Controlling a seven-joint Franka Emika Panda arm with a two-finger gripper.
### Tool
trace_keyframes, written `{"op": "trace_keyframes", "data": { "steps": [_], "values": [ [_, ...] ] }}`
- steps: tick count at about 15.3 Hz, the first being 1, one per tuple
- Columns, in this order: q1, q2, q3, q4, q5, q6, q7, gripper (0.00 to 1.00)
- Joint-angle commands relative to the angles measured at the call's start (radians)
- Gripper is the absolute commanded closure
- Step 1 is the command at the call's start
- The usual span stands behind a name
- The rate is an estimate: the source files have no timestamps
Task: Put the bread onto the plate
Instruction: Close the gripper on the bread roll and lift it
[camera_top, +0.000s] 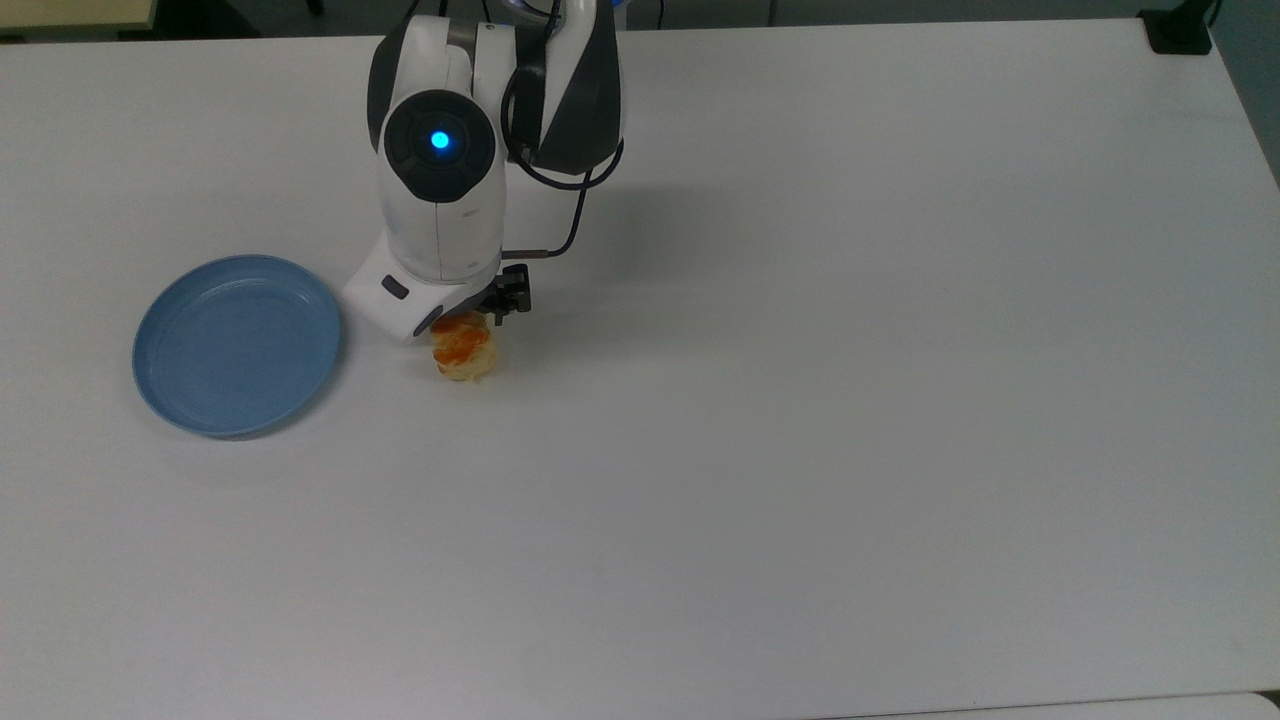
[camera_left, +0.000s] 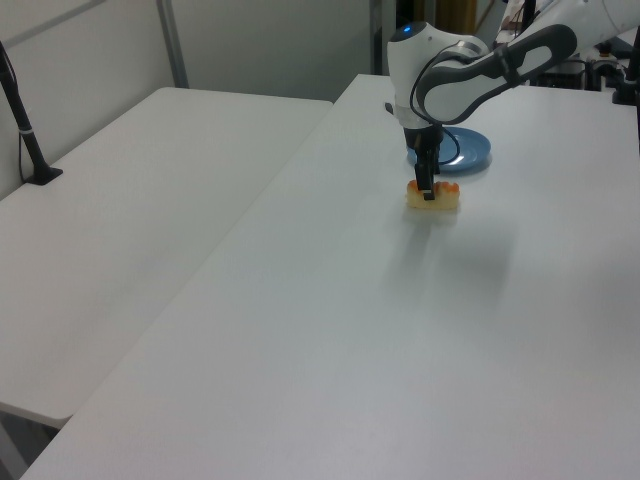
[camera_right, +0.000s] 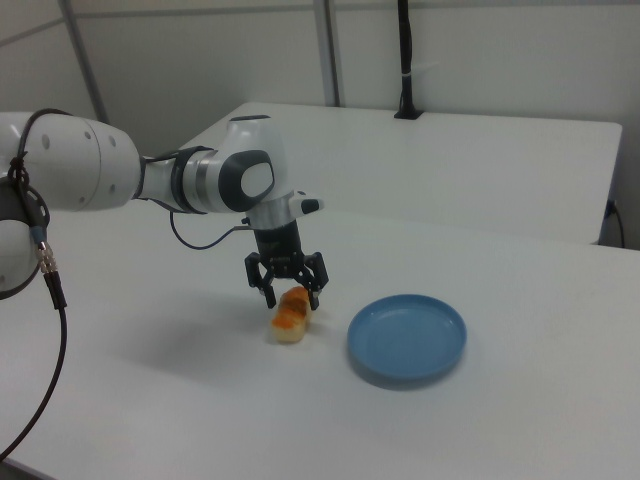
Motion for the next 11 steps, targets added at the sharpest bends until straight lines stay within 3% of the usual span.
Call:
{"op": "trace_keyframes", "data": {
  "steps": [1,5,11],
  "values": [
    [0.005,0.004,0.002,-0.026,-0.01,0.034,-0.004,0.39],
    [0.013,-0.003,0.005,-0.038,0.003,0.031,0.042,0.55],
    [-0.05,-0.045,0.005,0.054,0.03,-0.039,0.039,0.55]
  ]
}}
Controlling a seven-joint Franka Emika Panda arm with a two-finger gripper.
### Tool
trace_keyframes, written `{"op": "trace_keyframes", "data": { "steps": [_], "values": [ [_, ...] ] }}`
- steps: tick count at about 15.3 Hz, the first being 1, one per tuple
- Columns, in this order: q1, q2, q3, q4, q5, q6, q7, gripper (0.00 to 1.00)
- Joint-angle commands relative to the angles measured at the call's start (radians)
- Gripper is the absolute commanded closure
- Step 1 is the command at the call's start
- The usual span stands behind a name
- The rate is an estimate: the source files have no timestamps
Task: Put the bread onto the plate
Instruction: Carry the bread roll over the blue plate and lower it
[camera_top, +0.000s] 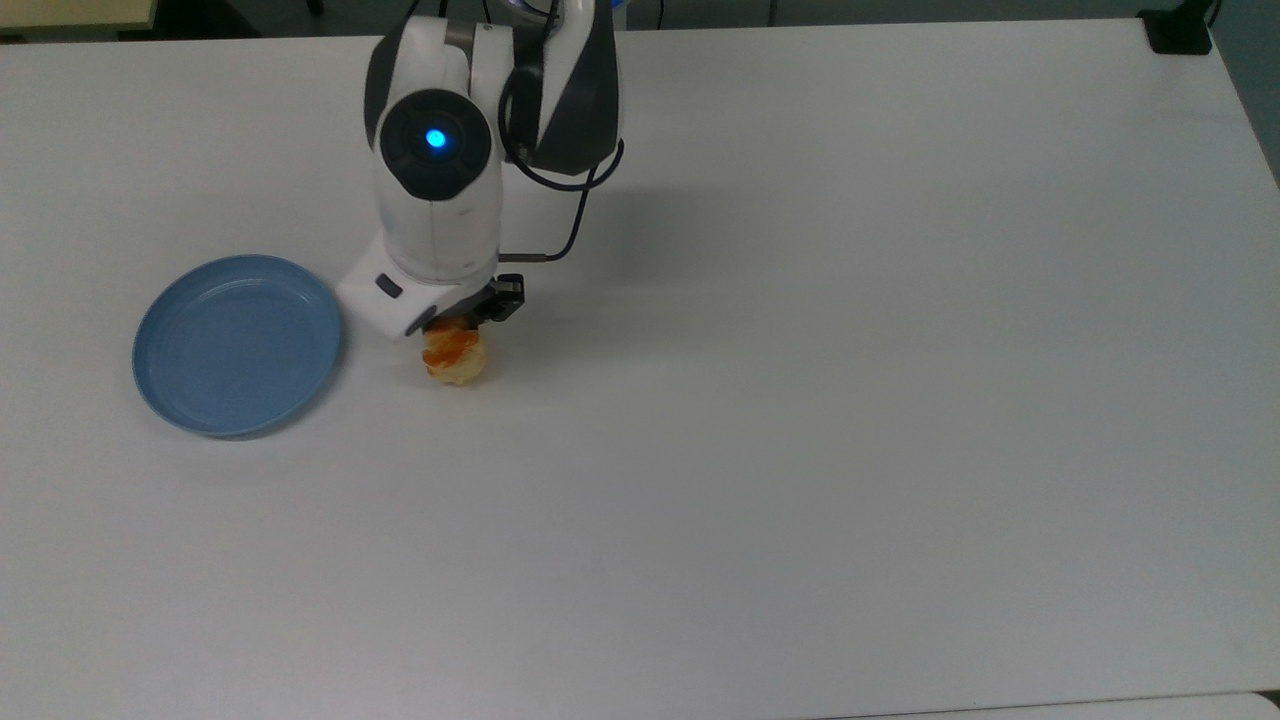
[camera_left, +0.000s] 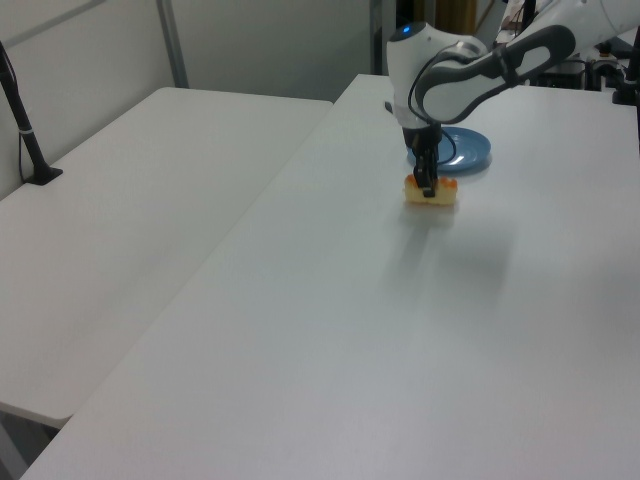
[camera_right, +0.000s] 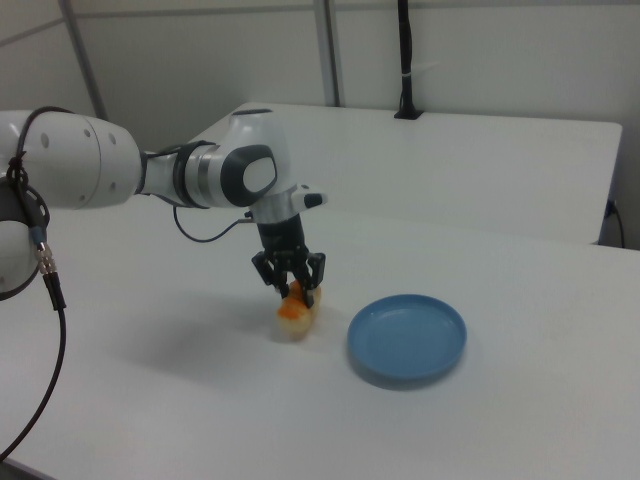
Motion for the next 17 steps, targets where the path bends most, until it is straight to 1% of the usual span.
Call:
{"op": "trace_keyframes", "data": {
  "steps": [1,3,6,9,12,15,16,17],
  "values": [
    [-0.057,-0.041,0.003,0.06,0.023,-0.049,0.003,0.55],
    [-0.104,-0.037,0.003,0.073,0.019,-0.048,-0.021,0.55],
    [-0.172,-0.024,0.003,0.093,0.017,-0.032,-0.136,0.54],
    [-0.239,0.015,0.003,0.12,0.017,0.035,-0.222,0.54],
    [-0.273,0.066,0.003,0.12,0.016,0.131,-0.247,0.54],
    [-0.295,0.088,0.003,0.12,0.014,0.156,-0.283,0.53],
    [-0.298,0.088,0.003,0.12,0.014,0.158,-0.297,0.49],
    [-0.298,0.089,0.003,0.119,0.014,0.158,-0.297,0.29]
  ]
}}
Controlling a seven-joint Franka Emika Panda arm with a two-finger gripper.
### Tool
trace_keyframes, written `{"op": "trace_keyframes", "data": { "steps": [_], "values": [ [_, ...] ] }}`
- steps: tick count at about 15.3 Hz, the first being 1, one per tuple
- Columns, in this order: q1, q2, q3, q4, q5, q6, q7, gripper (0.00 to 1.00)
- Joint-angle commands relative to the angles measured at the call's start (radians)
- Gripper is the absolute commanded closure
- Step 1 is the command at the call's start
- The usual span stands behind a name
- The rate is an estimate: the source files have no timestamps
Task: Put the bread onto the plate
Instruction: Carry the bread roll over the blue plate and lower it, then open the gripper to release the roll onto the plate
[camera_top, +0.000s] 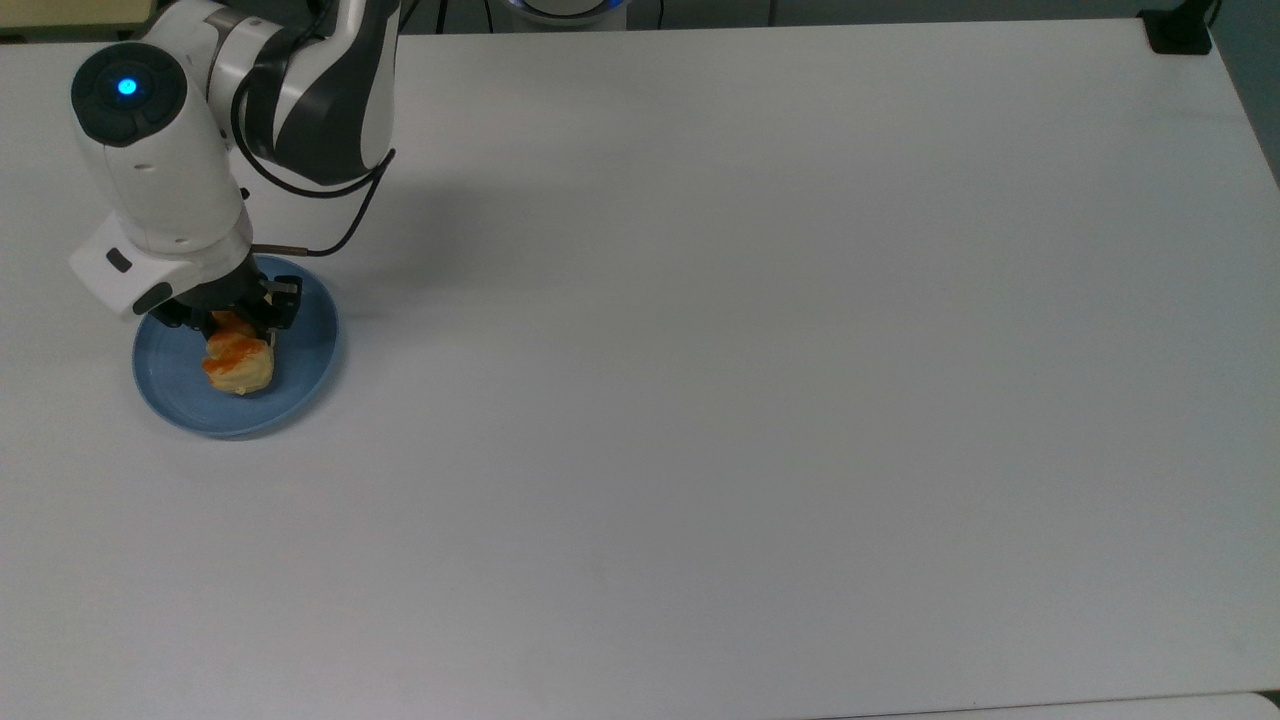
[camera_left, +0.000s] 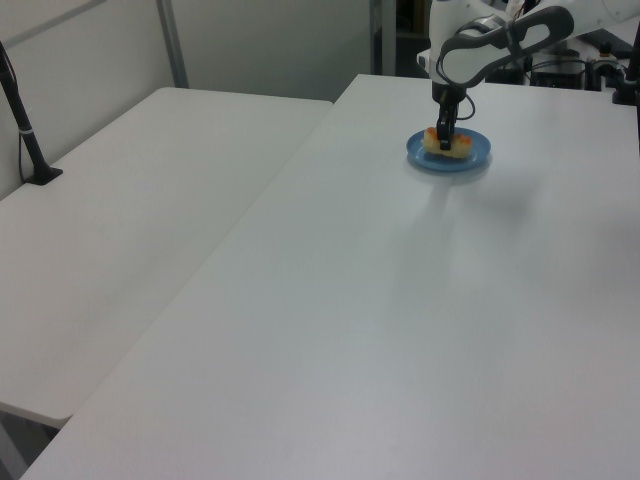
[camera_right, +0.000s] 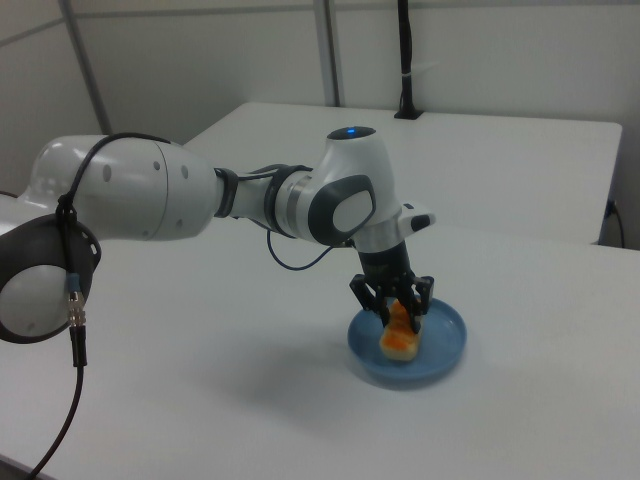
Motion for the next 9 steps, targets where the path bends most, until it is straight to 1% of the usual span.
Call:
{"op": "trace_keyframes", "data": {
  "steps": [1,2,5,7,9],
  "values": [
    [-0.014,0.006,0.005,0.018,0.011,0.001,-0.051,0.03],
    [-0.012,0.004,0.005,0.018,0.007,0.003,-0.053,0.0],
    [-0.003,0.0,0.005,0.021,0.014,0.001,-0.031,0.0],
    [0.024,-0.014,0.009,0.023,0.014,-0.002,0.03,0.0],
    [0.075,-0.048,0.008,0.023,0.013,-0.006,0.119,0.0]
  ]
}}
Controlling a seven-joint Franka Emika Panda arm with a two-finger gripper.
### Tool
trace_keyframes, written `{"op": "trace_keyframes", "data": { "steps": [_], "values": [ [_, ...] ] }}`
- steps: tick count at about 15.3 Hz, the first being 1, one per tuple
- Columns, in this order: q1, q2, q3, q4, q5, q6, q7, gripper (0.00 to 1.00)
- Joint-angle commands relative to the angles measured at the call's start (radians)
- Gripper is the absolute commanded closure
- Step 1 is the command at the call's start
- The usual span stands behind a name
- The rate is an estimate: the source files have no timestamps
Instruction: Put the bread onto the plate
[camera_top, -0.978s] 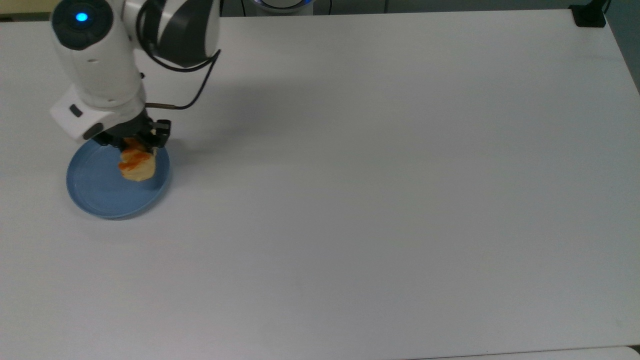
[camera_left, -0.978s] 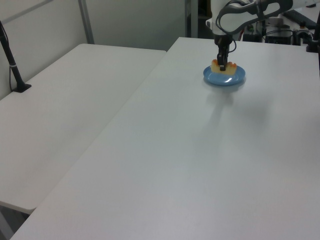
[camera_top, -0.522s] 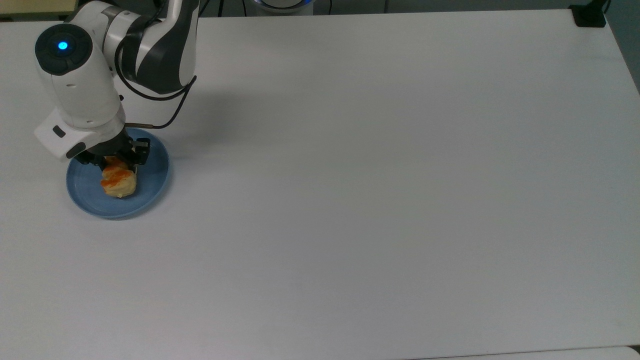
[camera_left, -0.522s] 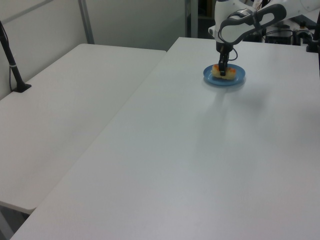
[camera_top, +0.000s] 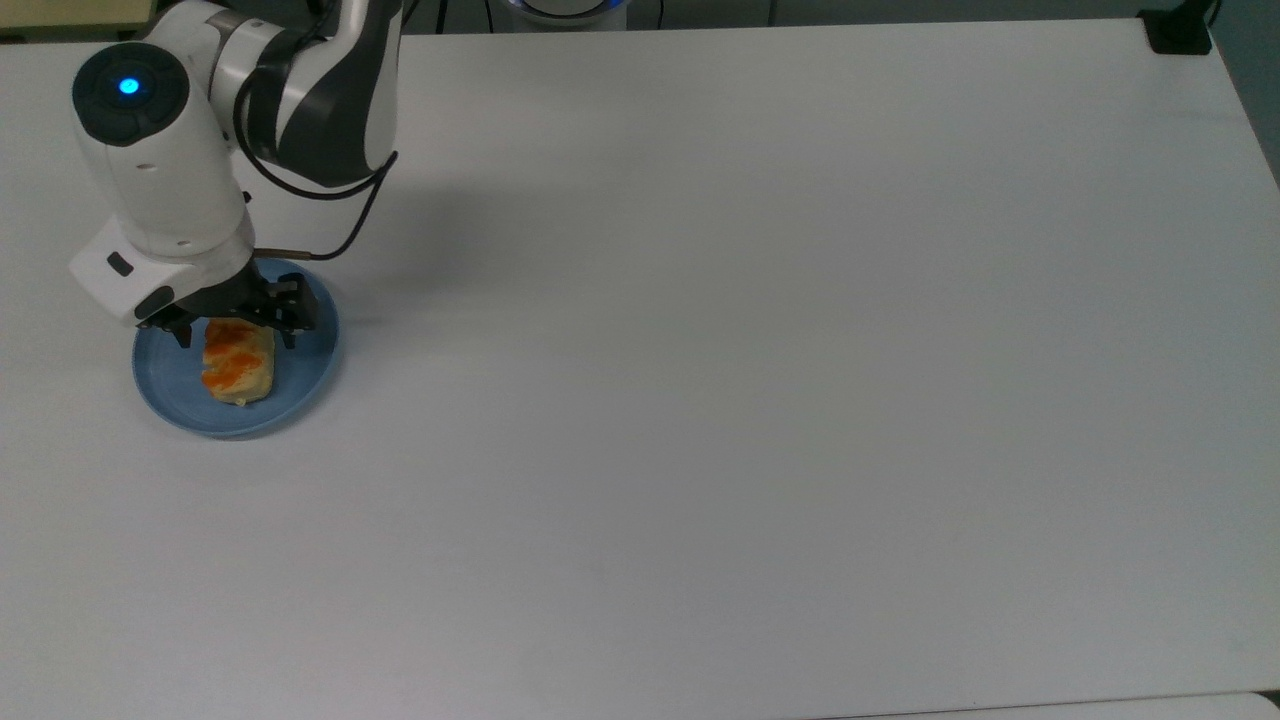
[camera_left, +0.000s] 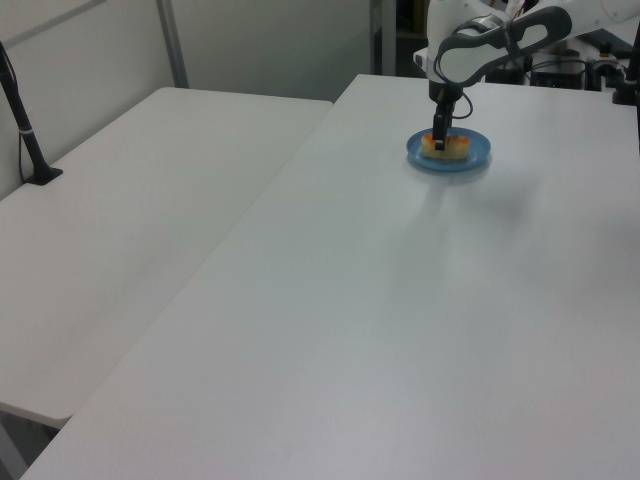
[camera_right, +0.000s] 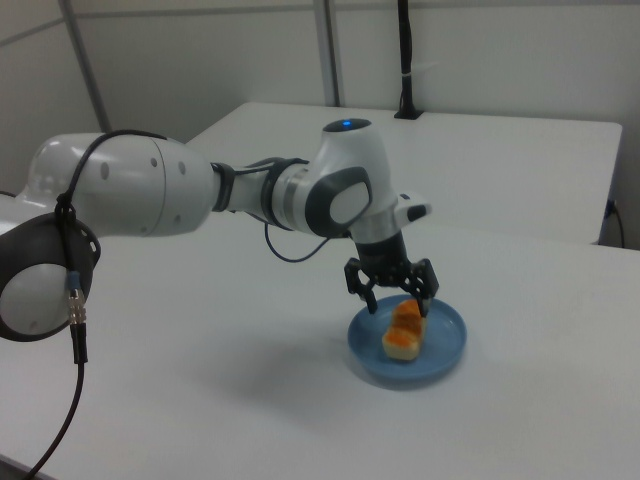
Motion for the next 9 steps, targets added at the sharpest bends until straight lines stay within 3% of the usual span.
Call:
{"op": "trace_keyframes", "data": {
  "steps": [1,7,9],
  "values": [
    [0.099,-0.08,-0.003,-0.003,0.016,-0.01,0.151,0.0],
    [0.266,-0.285,-0.001,-0.009,0.019,-0.247,0.465,0.0],
    [0.313,-0.343,-0.001,-0.009,0.019,-0.362,0.494,0.0]
  ]
}}
